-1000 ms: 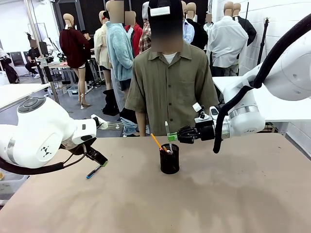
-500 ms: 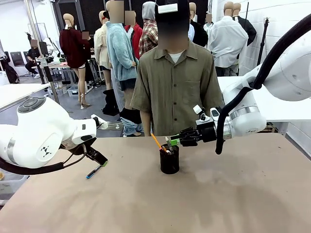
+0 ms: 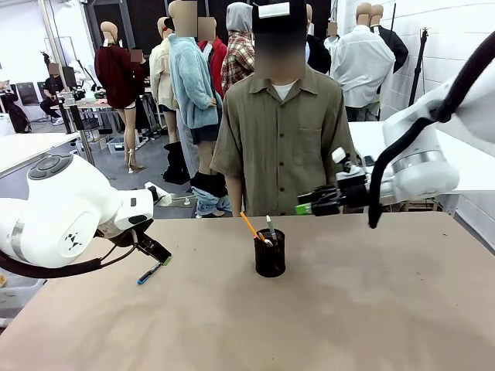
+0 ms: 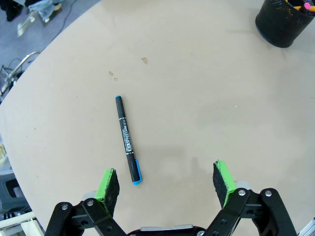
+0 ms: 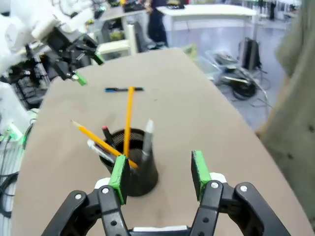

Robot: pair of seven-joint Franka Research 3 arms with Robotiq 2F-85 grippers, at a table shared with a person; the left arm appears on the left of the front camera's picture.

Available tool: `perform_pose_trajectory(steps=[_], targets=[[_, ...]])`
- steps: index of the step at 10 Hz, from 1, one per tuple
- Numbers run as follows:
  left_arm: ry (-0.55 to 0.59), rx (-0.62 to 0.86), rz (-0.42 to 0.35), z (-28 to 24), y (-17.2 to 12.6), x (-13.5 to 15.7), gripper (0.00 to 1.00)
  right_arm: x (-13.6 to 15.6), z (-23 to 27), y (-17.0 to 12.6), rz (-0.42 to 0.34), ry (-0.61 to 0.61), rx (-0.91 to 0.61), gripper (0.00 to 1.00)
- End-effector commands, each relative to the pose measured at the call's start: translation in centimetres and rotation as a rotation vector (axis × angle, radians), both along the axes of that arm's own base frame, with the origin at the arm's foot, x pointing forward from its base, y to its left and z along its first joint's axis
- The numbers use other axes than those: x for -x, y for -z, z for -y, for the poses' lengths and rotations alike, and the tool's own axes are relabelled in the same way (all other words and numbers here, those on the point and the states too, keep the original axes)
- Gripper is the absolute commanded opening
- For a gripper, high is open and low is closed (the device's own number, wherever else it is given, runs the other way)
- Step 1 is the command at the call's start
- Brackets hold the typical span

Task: Place the pens into the pen holder.
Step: Pick up a writing instrument from the table and place it into the Pen holder.

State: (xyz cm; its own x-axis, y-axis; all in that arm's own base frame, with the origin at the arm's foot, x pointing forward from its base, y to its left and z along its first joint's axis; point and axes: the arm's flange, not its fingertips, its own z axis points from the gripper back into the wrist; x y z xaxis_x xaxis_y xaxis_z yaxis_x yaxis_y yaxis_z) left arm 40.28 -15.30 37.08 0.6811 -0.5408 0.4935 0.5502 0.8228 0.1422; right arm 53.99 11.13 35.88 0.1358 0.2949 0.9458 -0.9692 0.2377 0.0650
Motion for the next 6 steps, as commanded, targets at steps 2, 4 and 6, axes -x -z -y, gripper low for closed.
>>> perform_pose_trajectory(steps=[2, 4, 6], targets=[[-0.003, 0.004, 0.001, -0.2, 0.0, 0.0, 1.0, 3.7, 4.1, -3.9, -0.097, 0.241, 0.179, 0.64], [-0.003, 0.004, 0.001, -0.2, 0.0, 0.0, 1.0, 5.1, 6.8, -5.4, -0.247, 0.372, 0.307, 0.64], [-0.003, 0.004, 0.001, -0.2, 0.0, 0.0, 1.0, 5.4, 7.9, -7.0, -0.342, 0.445, 0.406, 0.64]])
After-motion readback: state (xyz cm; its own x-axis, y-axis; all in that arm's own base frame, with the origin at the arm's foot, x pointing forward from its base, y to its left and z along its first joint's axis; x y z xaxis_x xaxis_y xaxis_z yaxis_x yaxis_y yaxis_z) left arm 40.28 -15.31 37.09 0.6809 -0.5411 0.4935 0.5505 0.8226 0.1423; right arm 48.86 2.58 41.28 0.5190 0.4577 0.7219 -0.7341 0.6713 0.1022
